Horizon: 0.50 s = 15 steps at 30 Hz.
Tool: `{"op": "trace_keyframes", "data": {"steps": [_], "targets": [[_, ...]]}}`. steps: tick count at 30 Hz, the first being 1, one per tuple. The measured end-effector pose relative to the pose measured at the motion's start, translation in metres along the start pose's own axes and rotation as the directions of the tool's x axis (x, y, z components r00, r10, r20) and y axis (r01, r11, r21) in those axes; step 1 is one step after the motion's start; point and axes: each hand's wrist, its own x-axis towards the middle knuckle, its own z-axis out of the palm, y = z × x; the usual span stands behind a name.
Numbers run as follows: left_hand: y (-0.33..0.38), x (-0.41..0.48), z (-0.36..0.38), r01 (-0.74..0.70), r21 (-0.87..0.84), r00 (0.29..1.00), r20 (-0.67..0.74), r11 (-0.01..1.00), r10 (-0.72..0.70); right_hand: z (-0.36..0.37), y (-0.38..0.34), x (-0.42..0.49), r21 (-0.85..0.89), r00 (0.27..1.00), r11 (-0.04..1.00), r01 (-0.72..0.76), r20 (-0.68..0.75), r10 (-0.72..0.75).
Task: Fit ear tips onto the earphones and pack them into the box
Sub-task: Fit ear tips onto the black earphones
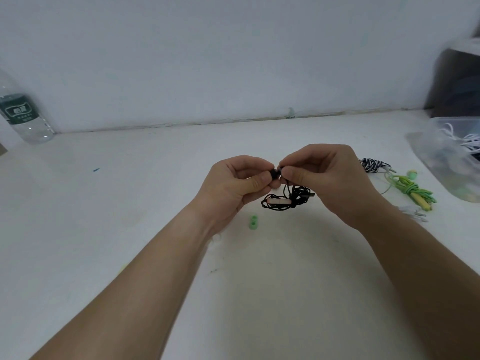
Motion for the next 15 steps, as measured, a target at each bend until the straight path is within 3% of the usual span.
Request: {"op": "trace_keyframes", "data": {"steps": [15], "targets": [[-0.0018,-0.0016,0.0010,0.022,0.059,0.999,-0.030,0.998,-0.021,0.0000,-0.0014,-0.0005,-0.176,0.999,0.983,0.043,0.012,-0.041]]}}
